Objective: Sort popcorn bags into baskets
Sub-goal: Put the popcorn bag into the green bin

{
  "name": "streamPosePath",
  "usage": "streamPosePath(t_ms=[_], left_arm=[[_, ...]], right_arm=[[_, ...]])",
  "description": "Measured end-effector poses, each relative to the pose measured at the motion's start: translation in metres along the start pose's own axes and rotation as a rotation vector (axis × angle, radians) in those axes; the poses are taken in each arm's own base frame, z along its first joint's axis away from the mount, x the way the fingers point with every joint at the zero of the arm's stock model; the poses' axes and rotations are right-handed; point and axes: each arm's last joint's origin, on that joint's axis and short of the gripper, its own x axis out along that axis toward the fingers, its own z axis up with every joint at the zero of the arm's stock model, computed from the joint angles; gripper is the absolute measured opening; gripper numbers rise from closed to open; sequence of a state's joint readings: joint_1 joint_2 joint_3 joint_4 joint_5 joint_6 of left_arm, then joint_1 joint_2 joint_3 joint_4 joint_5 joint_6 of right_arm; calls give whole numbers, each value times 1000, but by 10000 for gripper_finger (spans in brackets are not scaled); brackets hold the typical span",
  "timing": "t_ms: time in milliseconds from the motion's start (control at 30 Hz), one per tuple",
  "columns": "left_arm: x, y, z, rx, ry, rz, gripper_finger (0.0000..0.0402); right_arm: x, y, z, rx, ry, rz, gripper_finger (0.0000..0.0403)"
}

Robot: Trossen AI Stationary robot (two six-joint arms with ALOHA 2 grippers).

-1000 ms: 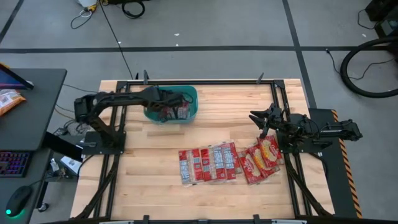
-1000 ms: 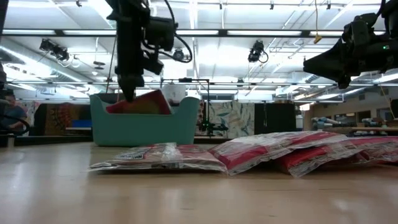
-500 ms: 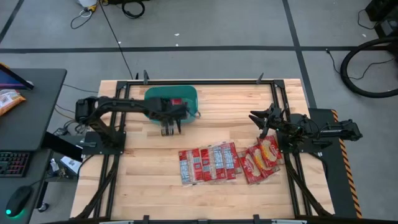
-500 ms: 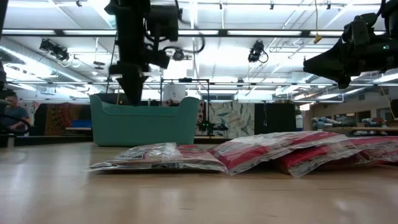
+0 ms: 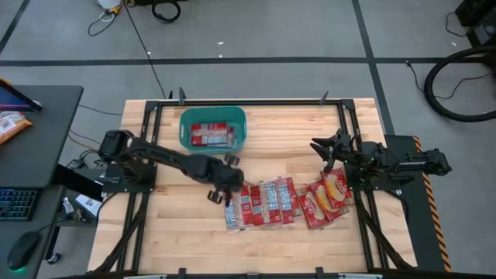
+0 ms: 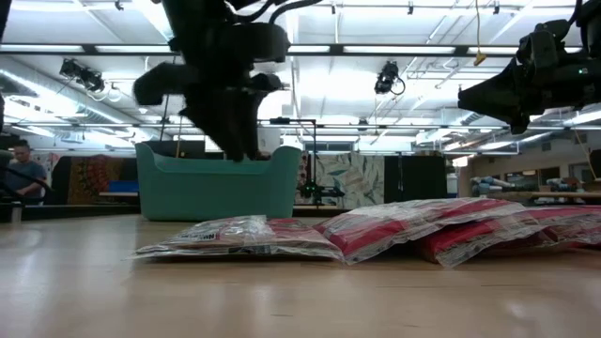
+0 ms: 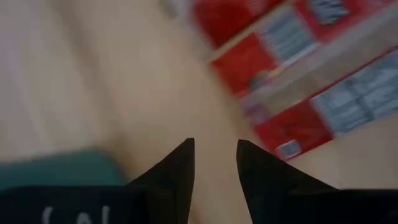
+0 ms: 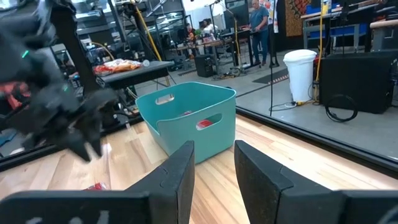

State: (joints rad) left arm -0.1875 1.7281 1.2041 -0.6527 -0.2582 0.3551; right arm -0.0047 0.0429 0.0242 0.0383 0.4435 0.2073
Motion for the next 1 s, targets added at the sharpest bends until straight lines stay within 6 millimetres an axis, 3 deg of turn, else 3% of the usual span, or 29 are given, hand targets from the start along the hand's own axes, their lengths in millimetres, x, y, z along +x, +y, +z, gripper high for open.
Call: streamPosePath(t_ms=[200,367,733,1000], left_arm=[[27,-39,12,159,34,-38,146],[37,-55,21,114,-8,-54,176],[39,-62,17,235,-24,-239,160],[52,-57,15,192,5,-247,146]], right_arm=[[0,0,1,3,-5,2,118],[0,0,1,3,-6,2,118],[0,0,1,5,-11,3,119],[0,0,1,5,-12,2,119]])
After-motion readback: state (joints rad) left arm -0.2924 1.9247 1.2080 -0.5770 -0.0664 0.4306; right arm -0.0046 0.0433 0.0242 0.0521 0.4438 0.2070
